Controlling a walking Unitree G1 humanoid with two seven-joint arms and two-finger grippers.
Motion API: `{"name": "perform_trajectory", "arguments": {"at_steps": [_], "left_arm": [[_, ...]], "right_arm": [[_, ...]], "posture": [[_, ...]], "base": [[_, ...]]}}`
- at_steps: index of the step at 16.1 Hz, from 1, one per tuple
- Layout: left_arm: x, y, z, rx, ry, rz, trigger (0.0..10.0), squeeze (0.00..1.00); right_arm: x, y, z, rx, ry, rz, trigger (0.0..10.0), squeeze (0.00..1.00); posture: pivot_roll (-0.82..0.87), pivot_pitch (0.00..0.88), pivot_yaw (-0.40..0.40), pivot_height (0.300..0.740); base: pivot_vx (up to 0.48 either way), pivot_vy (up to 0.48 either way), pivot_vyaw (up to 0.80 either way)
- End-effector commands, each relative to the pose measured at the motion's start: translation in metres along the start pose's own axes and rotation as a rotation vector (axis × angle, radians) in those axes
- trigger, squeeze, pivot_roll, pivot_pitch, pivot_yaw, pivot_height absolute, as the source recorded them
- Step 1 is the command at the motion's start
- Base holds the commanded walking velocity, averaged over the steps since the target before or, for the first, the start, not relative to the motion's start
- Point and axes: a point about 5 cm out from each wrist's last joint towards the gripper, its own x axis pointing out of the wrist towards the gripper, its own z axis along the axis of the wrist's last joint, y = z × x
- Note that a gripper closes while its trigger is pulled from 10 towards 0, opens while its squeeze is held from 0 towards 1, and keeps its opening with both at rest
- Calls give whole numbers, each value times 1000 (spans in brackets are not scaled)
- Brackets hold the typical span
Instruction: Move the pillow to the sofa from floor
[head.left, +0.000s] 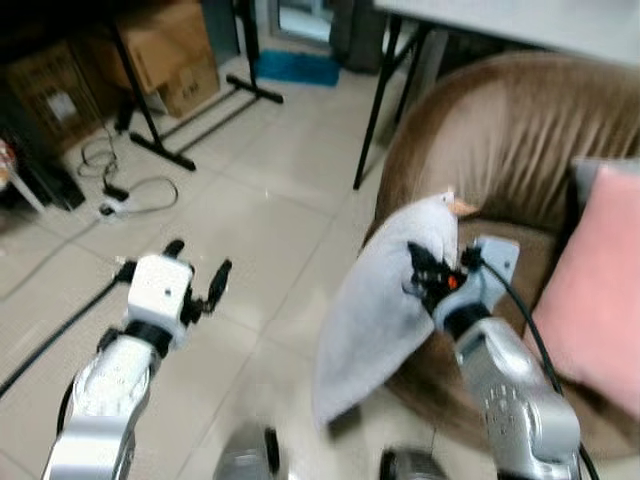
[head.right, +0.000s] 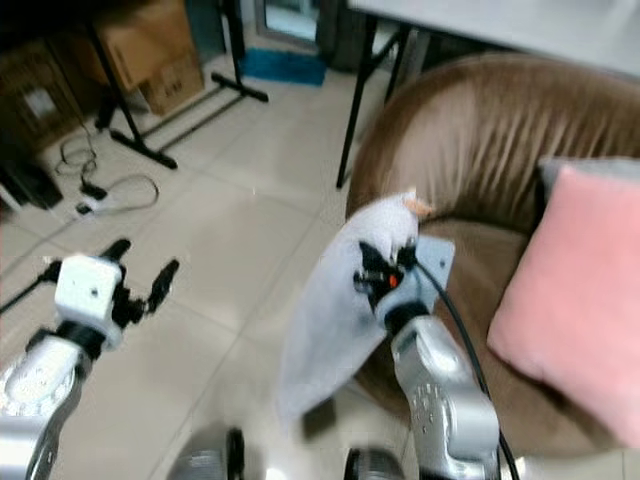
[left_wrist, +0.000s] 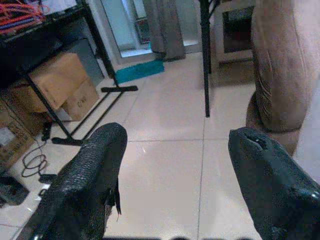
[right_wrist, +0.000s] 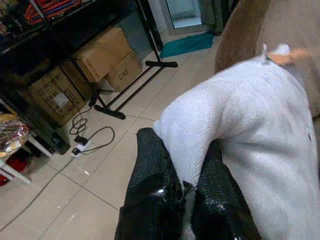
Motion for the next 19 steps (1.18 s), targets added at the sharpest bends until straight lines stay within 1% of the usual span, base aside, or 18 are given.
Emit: {"name": "perform_trajectory", "arguments": {"at_steps": [1,3,8,9,12,16,19], "left_arm": [[1,-3,-3,26,17,5,10000,0],[2,-6,-2,33,12,4,10000,0],[4,-7,1,21,-8,-7,10000,0],[4,-7,3,15,-16,-12,10000,0],[3,-4,4,10,-20,-2,10000,0],[1,-3,5,14,-23,-12,10000,0],[0,-3,4,20,-17,-28,10000,0]], "right_arm": [[-2,7,8,3,-53,8,10000,0],[-3,6,8,-5,-56,-2,10000,0],[-4,10,14,-5,-94,18,10000,0],[-3,11,12,-20,-91,15,10000,0],[1,19,7,-25,-74,47,10000,0],[6,17,7,-15,-66,31,10000,0],[7,17,8,-7,-70,28,10000,0]], "posture": [[48,0,-20,740],[40,0,-17,740],[33,0,-13,740],[41,0,-22,740],[55,0,-33,740],[65,0,-36,740],[65,0,-32,740]], "base": [[0,0,0],[0,0,0],[0,0,0],[0,0,0],[284,0,0],[328,0,0],[329,0,-800]]}}
